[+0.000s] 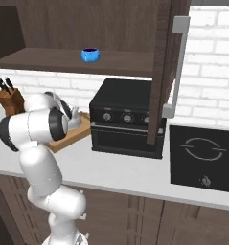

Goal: Pick the kettle from the counter and place it on the tray. Then pick the mug from the cabinet and place it on the tray. Then close the cabinet doors.

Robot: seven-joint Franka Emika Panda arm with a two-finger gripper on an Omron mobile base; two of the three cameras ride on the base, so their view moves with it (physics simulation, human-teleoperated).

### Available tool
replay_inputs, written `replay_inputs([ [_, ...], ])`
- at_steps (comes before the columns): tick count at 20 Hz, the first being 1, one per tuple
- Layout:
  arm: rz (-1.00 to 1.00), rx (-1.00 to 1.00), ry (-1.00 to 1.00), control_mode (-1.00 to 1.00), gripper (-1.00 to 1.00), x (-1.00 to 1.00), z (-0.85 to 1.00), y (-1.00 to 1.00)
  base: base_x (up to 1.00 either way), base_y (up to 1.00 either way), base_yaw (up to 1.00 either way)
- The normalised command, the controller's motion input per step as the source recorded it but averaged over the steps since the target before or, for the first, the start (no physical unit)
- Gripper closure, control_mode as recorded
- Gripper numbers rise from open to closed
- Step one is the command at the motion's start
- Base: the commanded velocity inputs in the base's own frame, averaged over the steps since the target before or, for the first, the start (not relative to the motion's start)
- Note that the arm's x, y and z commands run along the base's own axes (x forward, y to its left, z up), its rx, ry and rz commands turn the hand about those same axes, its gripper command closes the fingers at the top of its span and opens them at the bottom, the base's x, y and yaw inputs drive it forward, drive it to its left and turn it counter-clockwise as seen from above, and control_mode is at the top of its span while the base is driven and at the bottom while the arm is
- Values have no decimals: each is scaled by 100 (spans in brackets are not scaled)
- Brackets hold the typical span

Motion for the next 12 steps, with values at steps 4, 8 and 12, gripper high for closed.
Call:
replay_inputs([
  [4,-3,0,0,-100,100,18,-10,0,0,0,0],
  [8,-2,0,0,-100,100,17,-7,0,0,0,0],
  [12,-3,0,0,-100,100,12,0,0,0,0,0],
])
